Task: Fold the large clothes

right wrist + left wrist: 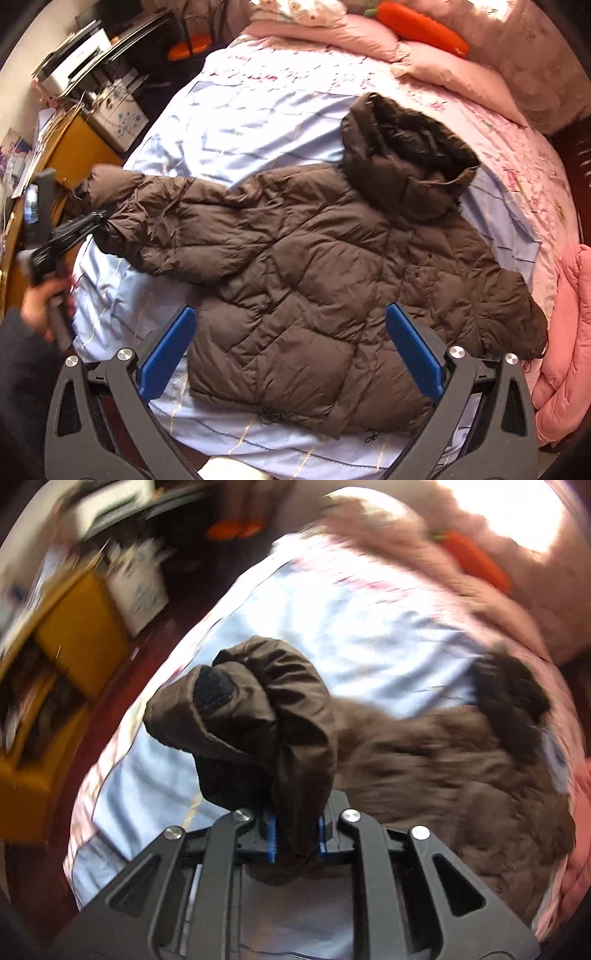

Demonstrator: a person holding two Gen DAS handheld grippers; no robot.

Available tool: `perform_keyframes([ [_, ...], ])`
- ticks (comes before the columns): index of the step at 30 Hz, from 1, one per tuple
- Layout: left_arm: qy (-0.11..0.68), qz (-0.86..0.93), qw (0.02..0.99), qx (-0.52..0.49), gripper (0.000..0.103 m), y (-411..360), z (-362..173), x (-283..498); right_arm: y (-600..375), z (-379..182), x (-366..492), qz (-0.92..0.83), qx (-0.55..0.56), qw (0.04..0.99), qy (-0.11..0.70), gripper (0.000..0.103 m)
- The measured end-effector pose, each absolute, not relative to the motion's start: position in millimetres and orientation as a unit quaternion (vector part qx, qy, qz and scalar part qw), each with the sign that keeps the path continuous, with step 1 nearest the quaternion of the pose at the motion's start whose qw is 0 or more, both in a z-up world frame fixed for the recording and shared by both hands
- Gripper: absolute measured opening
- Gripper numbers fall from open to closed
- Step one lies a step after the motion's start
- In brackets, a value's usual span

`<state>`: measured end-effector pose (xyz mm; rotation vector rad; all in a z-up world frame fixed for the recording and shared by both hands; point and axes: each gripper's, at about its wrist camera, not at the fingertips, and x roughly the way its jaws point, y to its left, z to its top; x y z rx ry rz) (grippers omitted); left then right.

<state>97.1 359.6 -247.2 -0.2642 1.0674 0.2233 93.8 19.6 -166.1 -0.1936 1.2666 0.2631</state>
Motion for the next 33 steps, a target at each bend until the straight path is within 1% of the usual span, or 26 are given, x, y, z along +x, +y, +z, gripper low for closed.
perform_keyframes([
  [3,0.489,0.044,0.868,-0.067,0.015,269,-199,117,-15,-169,96,0.095,-0.074,0.792,0.599,0.102],
  [6,0.488,-0.004,0.873,-0.007,0.015,180,-185,135,-71,-166,101,0.048,-0.051,0.809,0.584,0.102],
  [9,0.498,-0.078,0.864,-0.024,0.015,92,-193,162,-128,-164,102,-0.002,-0.037,0.815,0.578,0.102],
  [11,0.508,-0.113,0.854,-0.001,0.015,41,-206,169,-164,-166,97,-0.038,-0.026,0.814,0.579,0.102],
  [14,0.515,-0.167,0.840,0.019,0.023,-33,-233,171,-228,-169,85,-0.098,-0.002,0.807,0.582,0.102],
  [15,0.519,-0.180,0.835,0.028,0.030,-52,-245,168,-253,-172,77,-0.122,0.008,0.801,0.586,0.102],
  [16,0.524,-0.194,0.828,0.047,0.045,-82,-262,169,-267,-176,72,-0.136,0.013,0.796,0.589,0.102],
  [17,0.525,-0.205,0.824,0.055,0.054,-97,-273,169,-283,-182,65,-0.150,0.019,0.789,0.596,0.102],
  [18,0.529,-0.222,0.817,0.061,0.078,-117,-286,170,-302,-190,57,-0.167,0.030,0.777,0.606,0.102],
  [19,0.528,-0.236,0.814,0.065,0.092,-137,-297,172,-312,-197,51,-0.176,0.038,0.770,0.612,0.102],
  [22,0.516,-0.287,0.805,0.058,0.092,-171,-310,153,-345,-217,32,-0.207,0.071,0.747,0.628,0.102],
  [25,0.487,-0.289,0.822,0.056,0.093,-179,-292,143,-351,-228,29,-0.217,0.072,0.741,0.631,0.102],
  [27,0.495,-0.255,0.829,0.053,0.095,-156,-282,145,-337,-234,40,-0.199,0.047,0.752,0.626,0.102],
  [30,0.515,-0.176,0.838,0.036,0.095,-89,-273,152,-299,-242,71,-0.138,0.034,0.770,0.622,0.102],
  [33,0.522,-0.082,0.849,-0.004,0.097,-6,-276,160,-224,-253,112,-0.041,0.026,0.791,0.610,0.102],
])
